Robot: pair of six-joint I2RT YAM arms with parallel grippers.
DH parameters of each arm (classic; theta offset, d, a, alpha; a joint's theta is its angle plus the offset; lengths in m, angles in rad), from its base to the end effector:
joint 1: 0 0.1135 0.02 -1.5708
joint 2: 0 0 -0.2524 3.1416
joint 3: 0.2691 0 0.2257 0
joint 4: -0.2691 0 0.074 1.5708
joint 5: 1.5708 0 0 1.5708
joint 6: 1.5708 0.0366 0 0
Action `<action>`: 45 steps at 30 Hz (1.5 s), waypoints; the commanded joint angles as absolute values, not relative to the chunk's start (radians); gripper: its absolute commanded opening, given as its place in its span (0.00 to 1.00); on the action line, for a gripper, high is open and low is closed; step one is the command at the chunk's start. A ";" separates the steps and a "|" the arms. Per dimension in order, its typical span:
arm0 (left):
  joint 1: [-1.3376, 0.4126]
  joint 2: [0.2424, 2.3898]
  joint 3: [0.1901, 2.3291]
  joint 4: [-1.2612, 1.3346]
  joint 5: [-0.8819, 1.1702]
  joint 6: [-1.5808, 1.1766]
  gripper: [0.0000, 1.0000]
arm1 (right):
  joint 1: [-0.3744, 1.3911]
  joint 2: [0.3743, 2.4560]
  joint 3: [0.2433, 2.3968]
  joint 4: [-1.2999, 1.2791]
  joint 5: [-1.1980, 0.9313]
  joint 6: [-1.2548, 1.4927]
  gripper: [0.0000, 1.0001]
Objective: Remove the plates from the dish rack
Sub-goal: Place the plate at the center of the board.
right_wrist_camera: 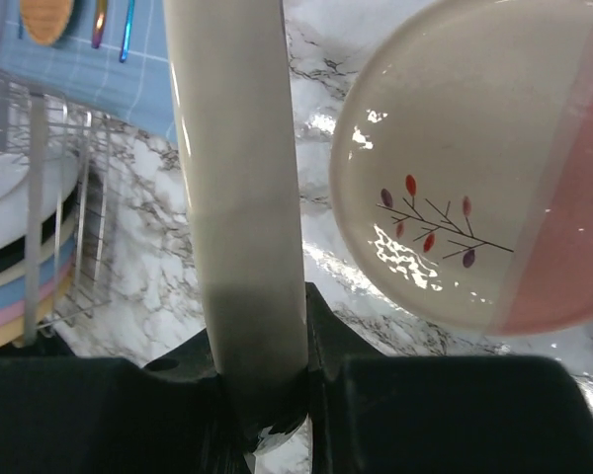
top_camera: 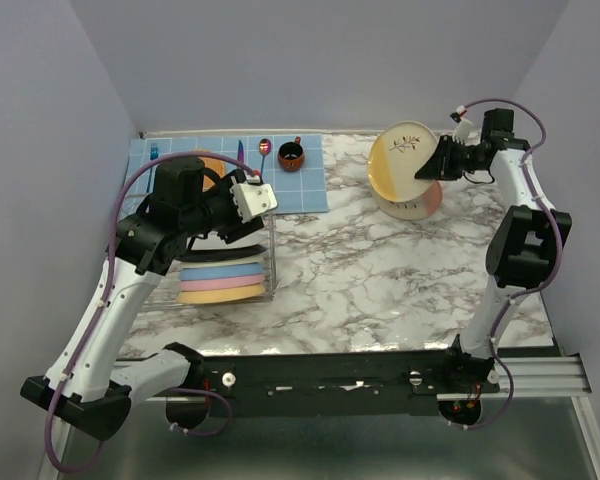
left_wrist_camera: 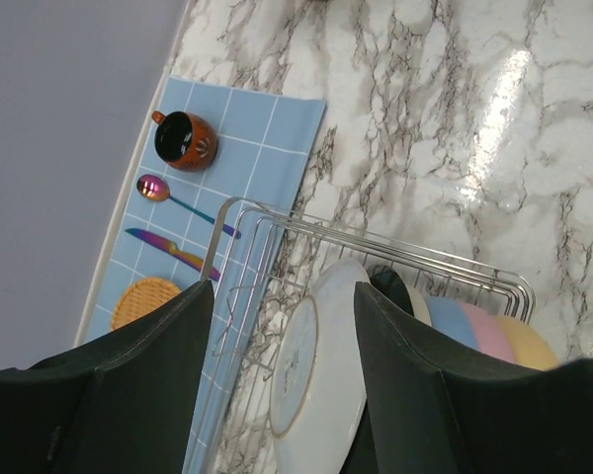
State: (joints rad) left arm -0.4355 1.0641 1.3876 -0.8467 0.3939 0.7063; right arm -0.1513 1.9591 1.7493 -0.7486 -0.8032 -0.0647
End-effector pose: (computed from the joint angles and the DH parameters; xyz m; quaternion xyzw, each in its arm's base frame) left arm 0.1556 -0.0879 0.4064 0.5412 0.6616 -0.1017 0.5089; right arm 0.3974 -0.0340 0.2791 -0.0797 0.8819 0.3406 0.3160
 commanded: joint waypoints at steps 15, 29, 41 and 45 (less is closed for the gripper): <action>-0.436 1.019 1.348 -0.848 0.373 0.707 0.67 | -0.275 2.126 1.792 -0.597 -1.094 0.138 0.01; -0.436 1.003 1.318 -0.856 0.376 0.722 0.66 | -0.288 2.192 1.807 -0.633 -1.054 0.086 0.01; -0.436 0.999 1.316 -0.871 0.376 0.732 0.66 | -0.293 2.227 1.798 -0.640 -1.039 0.057 0.01; -0.436 0.999 1.315 -0.873 0.376 0.729 0.66 | -0.293 2.238 1.798 -0.643 -1.037 0.052 0.01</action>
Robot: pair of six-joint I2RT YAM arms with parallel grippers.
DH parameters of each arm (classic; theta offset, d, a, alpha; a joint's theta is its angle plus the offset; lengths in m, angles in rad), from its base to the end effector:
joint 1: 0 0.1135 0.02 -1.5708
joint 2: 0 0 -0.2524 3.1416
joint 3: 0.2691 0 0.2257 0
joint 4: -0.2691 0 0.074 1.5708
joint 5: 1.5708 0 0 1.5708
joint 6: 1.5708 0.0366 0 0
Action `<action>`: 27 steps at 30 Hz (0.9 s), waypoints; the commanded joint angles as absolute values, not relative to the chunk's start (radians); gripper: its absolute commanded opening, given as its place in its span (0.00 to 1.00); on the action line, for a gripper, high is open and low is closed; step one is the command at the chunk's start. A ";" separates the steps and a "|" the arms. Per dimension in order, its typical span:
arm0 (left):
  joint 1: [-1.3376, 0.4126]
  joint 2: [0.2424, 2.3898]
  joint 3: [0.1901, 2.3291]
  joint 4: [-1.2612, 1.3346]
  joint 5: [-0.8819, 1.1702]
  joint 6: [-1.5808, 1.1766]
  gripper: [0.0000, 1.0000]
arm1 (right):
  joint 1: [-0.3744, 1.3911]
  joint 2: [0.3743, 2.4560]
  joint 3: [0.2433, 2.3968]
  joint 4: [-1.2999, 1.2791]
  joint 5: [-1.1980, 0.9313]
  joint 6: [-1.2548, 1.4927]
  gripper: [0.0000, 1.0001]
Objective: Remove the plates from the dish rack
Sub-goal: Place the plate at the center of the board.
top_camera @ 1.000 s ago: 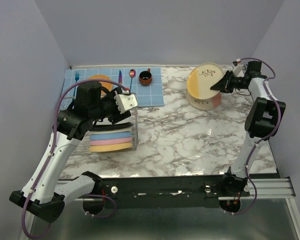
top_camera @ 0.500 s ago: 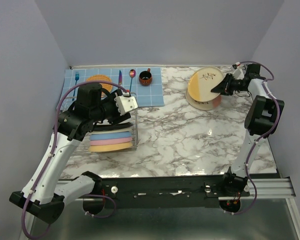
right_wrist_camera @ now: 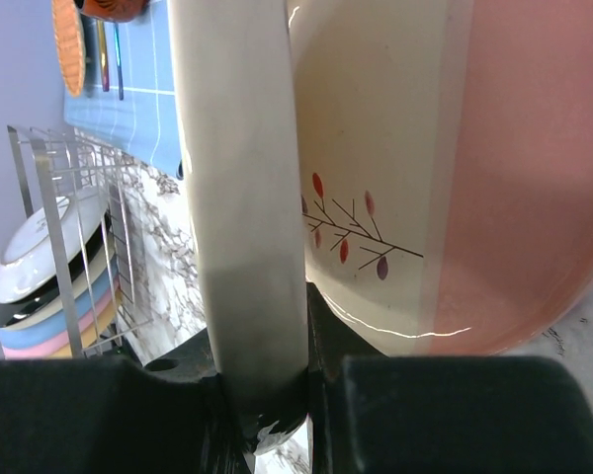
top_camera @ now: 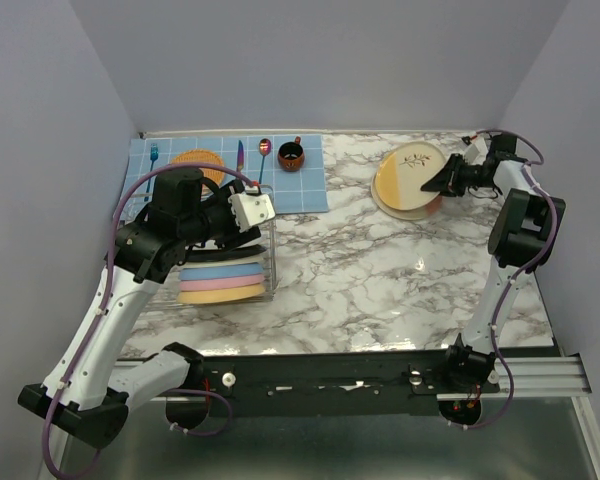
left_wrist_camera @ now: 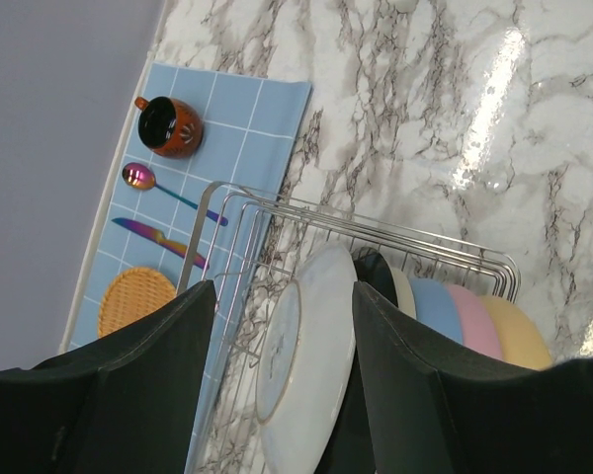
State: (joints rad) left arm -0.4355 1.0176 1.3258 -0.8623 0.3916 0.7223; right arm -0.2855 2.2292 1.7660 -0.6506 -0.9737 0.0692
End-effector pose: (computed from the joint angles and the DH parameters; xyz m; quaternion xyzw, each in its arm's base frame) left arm 0.1466 -0.0836 0.3947 0.5481 0.6654 -0.1000 0.4968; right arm 0.4284 -0.0942 0.1847 0.0476 0.8660 0.4314 0.2482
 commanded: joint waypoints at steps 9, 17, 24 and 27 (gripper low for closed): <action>-0.436 0.997 1.307 -0.876 0.379 0.735 0.64 | -0.293 2.235 1.783 -0.634 -1.014 0.046 0.10; -0.436 0.993 1.304 -0.882 0.379 0.739 0.64 | -0.293 2.237 1.779 -0.643 -0.996 0.041 0.22; -0.436 0.989 1.299 -0.882 0.385 0.738 0.64 | -0.293 2.237 1.775 -0.647 -0.983 0.040 0.24; -0.436 0.986 1.298 -0.882 0.384 0.738 0.64 | -0.293 2.237 1.760 -0.637 -0.985 0.046 0.23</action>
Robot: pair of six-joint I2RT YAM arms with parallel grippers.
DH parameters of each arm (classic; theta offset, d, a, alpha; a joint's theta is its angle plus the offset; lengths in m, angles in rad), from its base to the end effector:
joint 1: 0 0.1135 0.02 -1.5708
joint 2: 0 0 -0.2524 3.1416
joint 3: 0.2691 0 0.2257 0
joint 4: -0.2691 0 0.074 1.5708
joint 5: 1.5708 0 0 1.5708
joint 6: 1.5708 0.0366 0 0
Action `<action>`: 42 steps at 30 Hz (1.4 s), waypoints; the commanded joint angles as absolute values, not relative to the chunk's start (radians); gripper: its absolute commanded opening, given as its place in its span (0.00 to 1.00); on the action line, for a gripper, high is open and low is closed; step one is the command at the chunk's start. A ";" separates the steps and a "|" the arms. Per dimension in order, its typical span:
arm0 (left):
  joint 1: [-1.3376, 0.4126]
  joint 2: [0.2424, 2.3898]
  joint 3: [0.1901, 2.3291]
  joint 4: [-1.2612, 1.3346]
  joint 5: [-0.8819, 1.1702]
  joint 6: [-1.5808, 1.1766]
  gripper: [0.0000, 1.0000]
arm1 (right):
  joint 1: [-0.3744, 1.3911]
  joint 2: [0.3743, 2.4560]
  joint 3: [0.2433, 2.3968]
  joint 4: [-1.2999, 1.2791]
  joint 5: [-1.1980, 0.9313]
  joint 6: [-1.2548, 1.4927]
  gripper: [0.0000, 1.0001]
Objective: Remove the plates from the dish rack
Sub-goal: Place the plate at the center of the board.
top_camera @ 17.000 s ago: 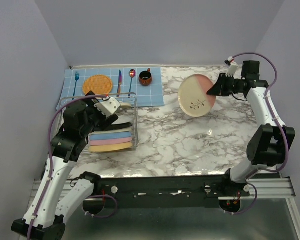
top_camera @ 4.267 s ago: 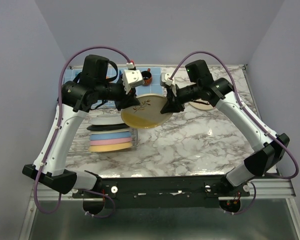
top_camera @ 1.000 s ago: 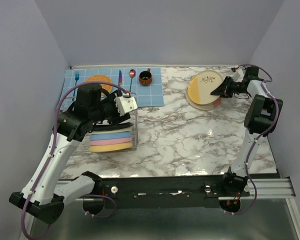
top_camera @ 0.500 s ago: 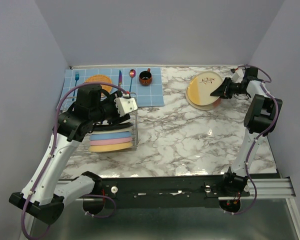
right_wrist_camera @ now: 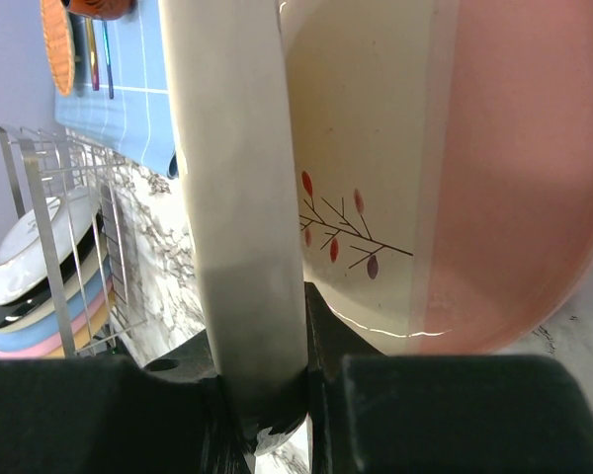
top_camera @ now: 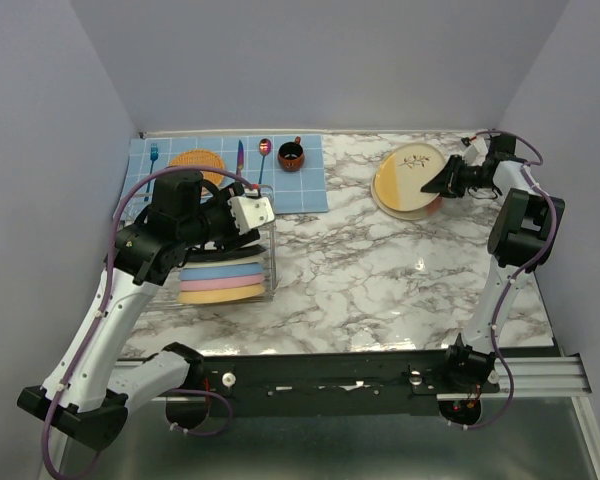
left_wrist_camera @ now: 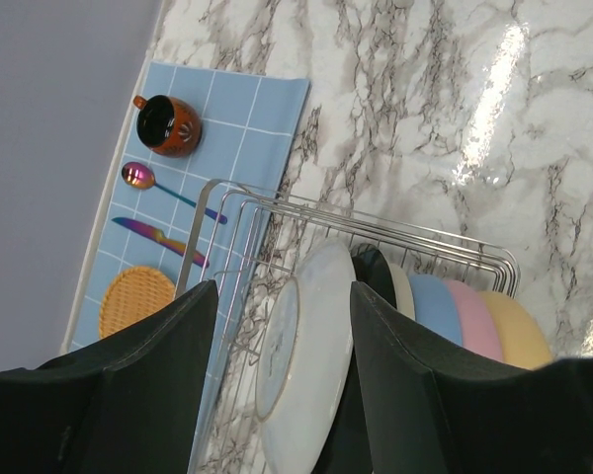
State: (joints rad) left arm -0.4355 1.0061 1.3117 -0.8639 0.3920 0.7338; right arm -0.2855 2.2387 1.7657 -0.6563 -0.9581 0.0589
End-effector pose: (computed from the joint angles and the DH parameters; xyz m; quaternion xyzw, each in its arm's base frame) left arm 0.1444 -0.0826 0.3923 0.5522 0.6632 -0.0978 0.4956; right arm 0.4287 -0.0946 0.1800 0.0489 0.8704 0.4249 0.2439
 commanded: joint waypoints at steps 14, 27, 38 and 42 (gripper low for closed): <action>-0.436 0.977 1.296 -0.908 0.385 0.729 0.64 | -0.307 2.315 1.752 -0.621 -1.141 0.094 0.04; -0.436 0.974 1.285 -0.900 0.400 0.727 0.63 | -0.328 2.382 1.798 -0.689 -1.105 0.069 0.19; -0.436 0.963 1.270 -0.903 0.403 0.724 0.63 | -0.350 2.393 1.818 -0.716 -1.065 0.061 0.42; -0.436 0.957 1.269 -0.903 0.407 0.719 0.63 | -0.354 2.384 1.813 -0.713 -1.049 0.067 0.45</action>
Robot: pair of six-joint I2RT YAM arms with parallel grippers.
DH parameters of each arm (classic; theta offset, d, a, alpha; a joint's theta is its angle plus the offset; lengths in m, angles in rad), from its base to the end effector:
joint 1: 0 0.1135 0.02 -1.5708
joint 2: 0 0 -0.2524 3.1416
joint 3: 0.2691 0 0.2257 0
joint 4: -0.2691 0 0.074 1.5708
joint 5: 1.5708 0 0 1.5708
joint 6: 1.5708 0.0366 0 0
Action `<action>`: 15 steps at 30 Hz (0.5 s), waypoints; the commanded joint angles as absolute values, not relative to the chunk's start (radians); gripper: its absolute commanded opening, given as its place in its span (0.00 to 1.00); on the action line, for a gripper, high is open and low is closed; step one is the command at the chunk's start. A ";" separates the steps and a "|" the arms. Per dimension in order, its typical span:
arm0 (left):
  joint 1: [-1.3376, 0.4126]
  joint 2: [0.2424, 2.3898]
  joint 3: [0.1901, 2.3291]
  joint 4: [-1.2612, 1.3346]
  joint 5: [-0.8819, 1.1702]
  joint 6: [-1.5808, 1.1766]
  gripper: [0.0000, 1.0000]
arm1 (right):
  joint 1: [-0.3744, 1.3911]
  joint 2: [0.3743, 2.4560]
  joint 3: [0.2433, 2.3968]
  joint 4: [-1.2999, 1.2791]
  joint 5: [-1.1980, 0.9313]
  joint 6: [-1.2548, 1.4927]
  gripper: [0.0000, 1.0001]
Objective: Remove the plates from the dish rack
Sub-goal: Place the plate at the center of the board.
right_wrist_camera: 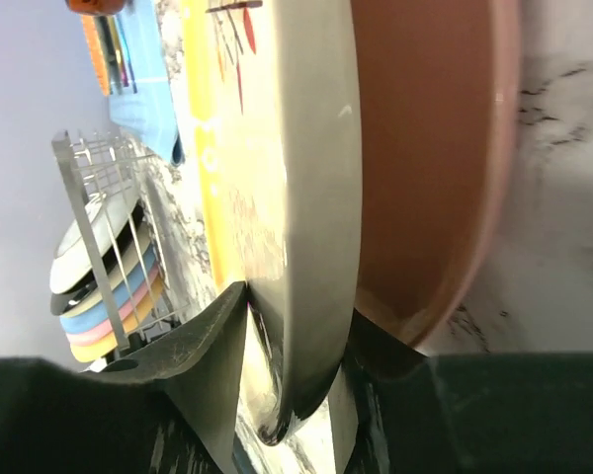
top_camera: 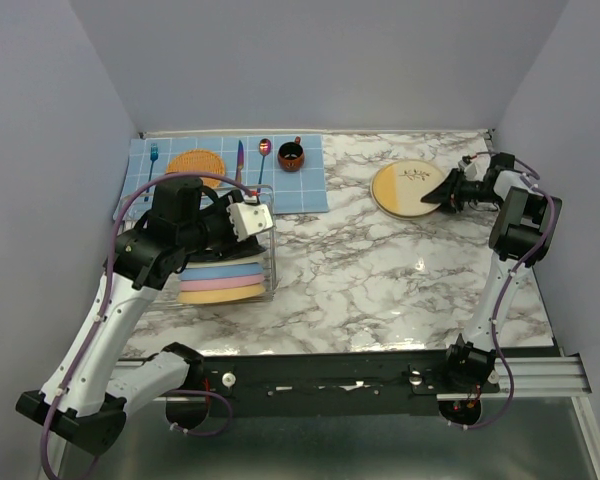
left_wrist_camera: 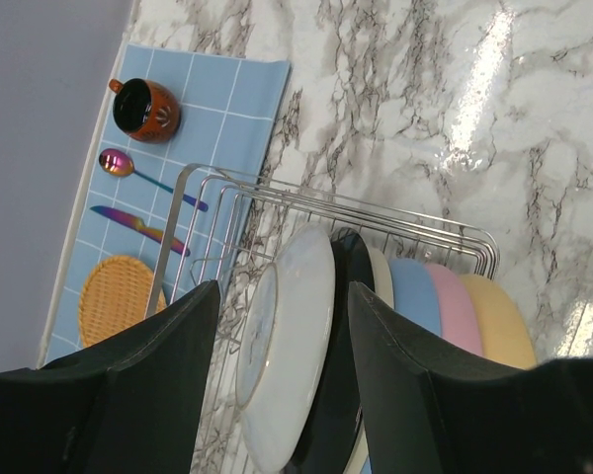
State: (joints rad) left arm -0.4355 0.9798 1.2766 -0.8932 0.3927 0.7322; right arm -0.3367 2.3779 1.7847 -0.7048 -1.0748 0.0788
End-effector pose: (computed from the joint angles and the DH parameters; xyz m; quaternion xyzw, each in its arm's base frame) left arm 0.1383 -0.0798 0.3835 0.5540 0.6728 -0.1026 0.4796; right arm 0.4268 -0.1153 0.1281 0.1074 0.8471 0.4879 0.1811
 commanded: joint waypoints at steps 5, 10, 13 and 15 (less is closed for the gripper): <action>-0.437 0.954 1.264 -0.900 0.407 0.722 0.63 | -0.359 2.378 1.813 -0.719 -1.026 0.064 0.52; -0.437 0.948 1.261 -0.904 0.407 0.724 0.63 | -0.359 2.359 1.816 -0.733 -1.008 0.052 0.58; -0.436 0.946 1.256 -0.903 0.408 0.726 0.63 | -0.359 2.333 1.815 -0.742 -0.986 0.045 0.59; -0.436 0.943 1.250 -0.902 0.408 0.726 0.63 | -0.359 2.309 1.813 -0.753 -0.956 0.040 0.59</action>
State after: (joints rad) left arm -0.4355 0.9649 1.2652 -0.8974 0.3927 0.7322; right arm -0.3466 2.3764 1.7954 -0.7143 -1.0386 0.0769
